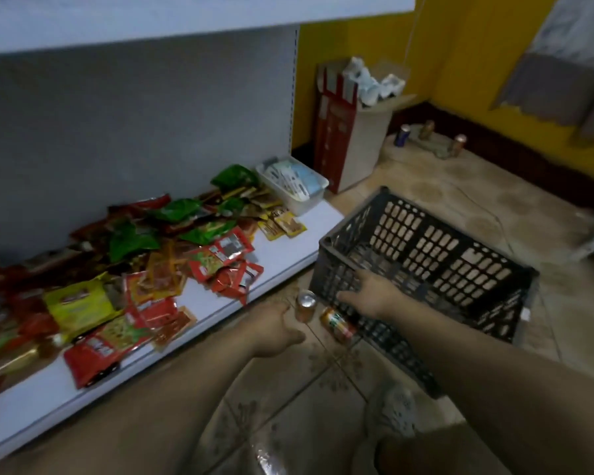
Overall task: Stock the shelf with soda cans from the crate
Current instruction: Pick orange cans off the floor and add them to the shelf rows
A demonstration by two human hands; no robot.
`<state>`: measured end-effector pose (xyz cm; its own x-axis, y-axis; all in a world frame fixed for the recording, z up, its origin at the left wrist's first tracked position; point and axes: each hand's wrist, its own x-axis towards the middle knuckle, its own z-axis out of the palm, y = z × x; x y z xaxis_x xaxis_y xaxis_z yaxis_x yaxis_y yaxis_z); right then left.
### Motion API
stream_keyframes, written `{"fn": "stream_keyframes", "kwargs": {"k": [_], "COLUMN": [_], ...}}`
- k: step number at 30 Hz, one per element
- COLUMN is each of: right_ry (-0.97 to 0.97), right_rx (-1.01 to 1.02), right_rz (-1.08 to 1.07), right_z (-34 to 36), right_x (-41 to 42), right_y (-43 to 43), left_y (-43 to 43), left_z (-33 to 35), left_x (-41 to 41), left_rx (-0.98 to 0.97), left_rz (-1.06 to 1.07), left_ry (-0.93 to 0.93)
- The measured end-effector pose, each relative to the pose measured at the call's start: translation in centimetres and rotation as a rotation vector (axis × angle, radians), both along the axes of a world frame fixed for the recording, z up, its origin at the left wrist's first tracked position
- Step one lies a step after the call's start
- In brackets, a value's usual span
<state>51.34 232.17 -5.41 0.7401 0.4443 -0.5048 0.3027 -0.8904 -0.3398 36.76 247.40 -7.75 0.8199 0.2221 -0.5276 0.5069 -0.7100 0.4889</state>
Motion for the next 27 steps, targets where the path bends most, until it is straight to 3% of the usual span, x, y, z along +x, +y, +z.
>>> {"fn": "stream_keyframes", "kwargs": {"k": [12, 20, 23, 27], "right_ry": [0.199, 0.097, 0.184, 0.48], "right_rx": [-0.098, -0.286, -0.274, 0.058], "right_rz": [-0.13, -0.031, -0.2, -0.589], "right_z": [-23.3, -34.2, -34.1, -31.7], "right_x": [7.9, 8.9, 8.2, 5.4], "right_y": [0.4, 1.9, 2.4, 2.6], "left_y": [0.8, 1.3, 1.5, 1.4], "left_z": [-19.4, -27.0, -27.0, -24.2], "left_x": [9.0, 8.9, 7.7, 6.5], "left_rx": [-0.253, -0.338, -0.34, -0.369], "left_rz": [0.15, 0.181, 0.198, 0.258], "left_ry": [0.294, 0.426, 0.437, 0.402]}}
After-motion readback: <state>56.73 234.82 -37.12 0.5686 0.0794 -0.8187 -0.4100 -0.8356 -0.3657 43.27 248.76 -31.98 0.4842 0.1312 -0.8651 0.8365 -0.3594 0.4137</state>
